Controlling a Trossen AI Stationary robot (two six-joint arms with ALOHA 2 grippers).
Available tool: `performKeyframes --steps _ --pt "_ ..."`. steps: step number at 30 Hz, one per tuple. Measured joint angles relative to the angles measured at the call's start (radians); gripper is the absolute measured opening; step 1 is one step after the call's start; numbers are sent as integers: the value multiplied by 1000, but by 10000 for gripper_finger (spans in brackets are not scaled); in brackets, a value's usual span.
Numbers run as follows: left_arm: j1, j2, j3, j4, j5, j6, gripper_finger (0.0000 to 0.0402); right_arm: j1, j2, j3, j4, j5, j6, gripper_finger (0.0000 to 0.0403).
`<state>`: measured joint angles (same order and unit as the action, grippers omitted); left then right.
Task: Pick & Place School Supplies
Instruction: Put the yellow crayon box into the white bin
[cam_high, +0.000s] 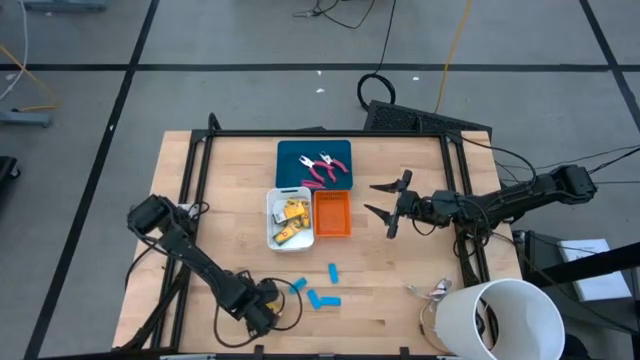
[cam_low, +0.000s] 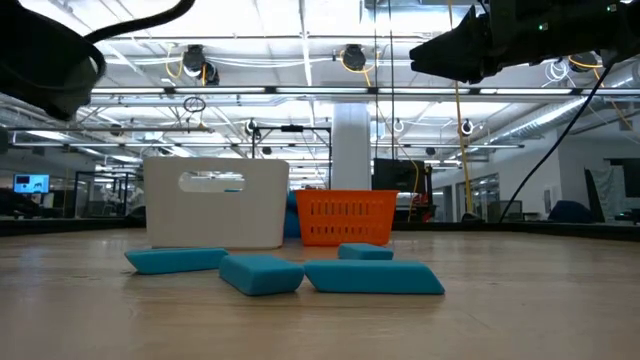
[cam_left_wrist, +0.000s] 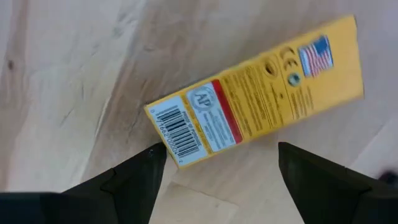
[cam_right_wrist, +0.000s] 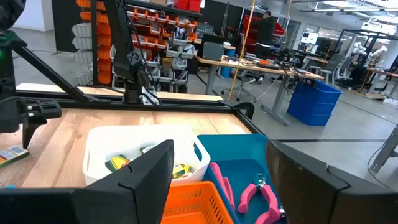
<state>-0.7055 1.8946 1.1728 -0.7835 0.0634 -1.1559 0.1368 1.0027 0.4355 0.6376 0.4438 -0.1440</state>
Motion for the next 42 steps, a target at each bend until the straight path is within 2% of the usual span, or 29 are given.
performKeyframes --steps 9,13,18,28,31,38,42 --pt "-8 2 -2 1 -63 462 319 0 0 0 0 -2 1 247" --pt "-8 2 -3 -18 -99 539 319 0 0 0 -1 -3 1 247" --pt "-3 2 -3 10 -224 665 319 0 0 0 -1 -3 1 247" --pt "8 4 -4 153 -236 999 319 0 0 0 -2 -3 2 247" --pt "19 5 -5 167 -217 1016 319 0 0 0 -2 -3 2 247" --pt "66 6 -5 156 -97 849 319 0 0 0 -3 -3 2 247" --pt "73 5 -5 155 -66 837 319 0 0 0 -5 -3 2 247"
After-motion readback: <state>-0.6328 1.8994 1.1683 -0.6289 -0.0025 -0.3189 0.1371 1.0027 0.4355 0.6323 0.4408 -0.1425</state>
